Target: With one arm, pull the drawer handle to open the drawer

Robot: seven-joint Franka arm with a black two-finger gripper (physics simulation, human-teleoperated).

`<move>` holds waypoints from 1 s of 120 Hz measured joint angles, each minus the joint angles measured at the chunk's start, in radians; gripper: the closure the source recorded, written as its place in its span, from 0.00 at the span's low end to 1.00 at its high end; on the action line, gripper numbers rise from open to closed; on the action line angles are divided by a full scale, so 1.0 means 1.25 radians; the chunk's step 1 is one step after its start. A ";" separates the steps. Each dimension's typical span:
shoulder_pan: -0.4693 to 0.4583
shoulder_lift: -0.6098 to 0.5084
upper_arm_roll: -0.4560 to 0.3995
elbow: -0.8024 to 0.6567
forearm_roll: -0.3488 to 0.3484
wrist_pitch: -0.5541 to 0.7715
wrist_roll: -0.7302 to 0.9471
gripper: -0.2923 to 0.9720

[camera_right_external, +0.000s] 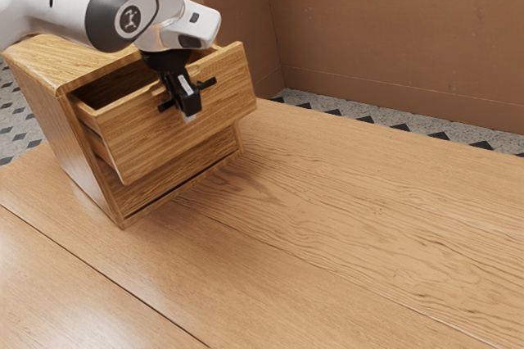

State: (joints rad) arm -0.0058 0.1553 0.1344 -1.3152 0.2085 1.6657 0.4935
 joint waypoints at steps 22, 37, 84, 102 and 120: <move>0.001 -0.031 -0.036 -0.028 0.002 0.006 -0.020 0.62; -0.004 -0.058 -0.075 -0.055 0.017 0.010 -0.035 0.59; 0.117 -0.369 -0.330 -0.048 0.082 -0.044 -0.072 0.45; 0.041 -0.360 -0.103 0.015 -0.012 -0.139 -0.049 0.33; 0.007 -0.285 -0.025 0.042 -0.082 -0.240 -0.015 0.28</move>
State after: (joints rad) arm 0.0029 -0.2006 0.1035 -1.2629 0.1063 1.3661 0.4742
